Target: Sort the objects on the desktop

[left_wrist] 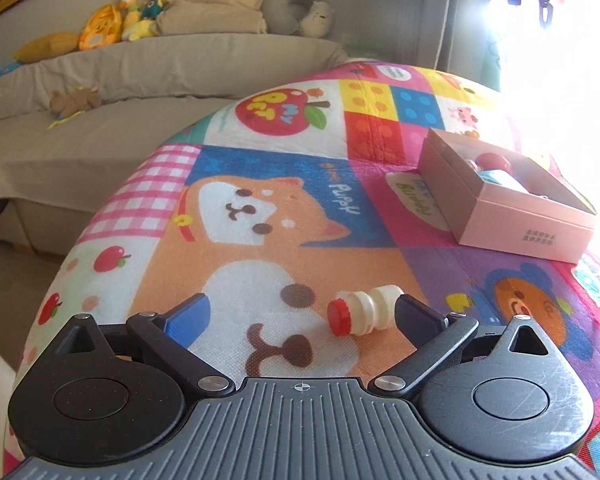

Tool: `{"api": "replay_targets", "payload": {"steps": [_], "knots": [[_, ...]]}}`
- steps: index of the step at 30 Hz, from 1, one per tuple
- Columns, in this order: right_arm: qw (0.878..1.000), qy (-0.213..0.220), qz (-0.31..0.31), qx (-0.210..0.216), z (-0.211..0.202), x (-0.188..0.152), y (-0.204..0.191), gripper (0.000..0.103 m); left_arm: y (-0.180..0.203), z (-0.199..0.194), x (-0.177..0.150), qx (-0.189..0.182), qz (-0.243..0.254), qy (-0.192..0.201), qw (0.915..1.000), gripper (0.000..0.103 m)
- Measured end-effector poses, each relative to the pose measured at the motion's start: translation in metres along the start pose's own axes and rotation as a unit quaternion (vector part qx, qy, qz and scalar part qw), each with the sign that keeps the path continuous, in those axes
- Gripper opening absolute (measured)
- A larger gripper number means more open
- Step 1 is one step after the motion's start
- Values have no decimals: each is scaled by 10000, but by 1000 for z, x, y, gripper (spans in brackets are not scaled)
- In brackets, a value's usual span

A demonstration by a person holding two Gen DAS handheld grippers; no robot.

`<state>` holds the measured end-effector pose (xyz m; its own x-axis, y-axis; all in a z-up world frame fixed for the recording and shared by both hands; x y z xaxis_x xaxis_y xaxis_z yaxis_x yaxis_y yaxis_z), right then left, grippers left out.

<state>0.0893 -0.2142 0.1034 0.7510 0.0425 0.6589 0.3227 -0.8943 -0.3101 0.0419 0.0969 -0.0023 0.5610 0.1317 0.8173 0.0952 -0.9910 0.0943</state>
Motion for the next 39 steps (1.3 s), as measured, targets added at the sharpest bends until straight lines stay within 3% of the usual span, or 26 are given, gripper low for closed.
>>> {"api": "replay_targets", "payload": {"steps": [5, 10, 13, 15, 16, 19, 21, 24, 30, 33, 35, 37, 39], "knots": [[9996, 16, 224, 180, 7, -15, 9, 57, 22, -6, 4, -309, 211, -30, 9993, 102], [9995, 24, 224, 224, 32, -23, 3, 58, 34, -9, 3, -224, 455, -60, 9987, 102], [9998, 165, -48, -50, 40, -29, 8, 68, 35, -10, -1, -161, 501, -170, 9985, 102], [9992, 217, -11, -328, 45, -31, 22, 68, 37, -11, -6, -169, 547, -235, 9981, 102], [9985, 252, 39, -483, 49, -30, 31, 66, 40, -12, -8, -193, 590, -256, 9977, 102], [9941, 351, 94, -1018, 62, -28, 57, 41, 54, -15, -13, -381, 817, -294, 9955, 103], [9903, 300, 48, -1353, 76, -28, 73, 39, 67, -18, -16, -554, 1033, -281, 9927, 103], [9894, 117, 34, -1448, 90, -35, 84, 40, 79, -22, -20, -676, 1268, -251, 9893, 103], [9938, -95, -451, -1012, 71, -67, 53, 40, 71, -13, -20, -345, 1086, -293, 9931, 103], [9936, -156, -719, -852, 58, -89, 31, 49, 63, -9, -18, -207, 921, -319, 9950, 103], [9953, -257, -772, -522, 52, -100, 18, 62, 59, -8, -18, -143, 869, -329, 9956, 103], [9960, -343, -813, -151, 46, -108, 5, 69, 56, -6, -18, -95, 806, -373, 9960, 103], [9954, -269, -916, -61, 42, -112, -5, 73, 54, -5, -19, -90, 723, -442, 9964, 103]]}}
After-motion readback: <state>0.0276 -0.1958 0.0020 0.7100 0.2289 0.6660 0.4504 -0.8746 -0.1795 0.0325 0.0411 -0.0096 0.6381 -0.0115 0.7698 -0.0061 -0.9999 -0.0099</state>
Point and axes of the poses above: each gripper's, at about its wrist camera, not at the fingertips, and z roughly the way its jaws point, y to its right, x to its top, the point moved 3 cm from there along z, roughly the way its jaws point
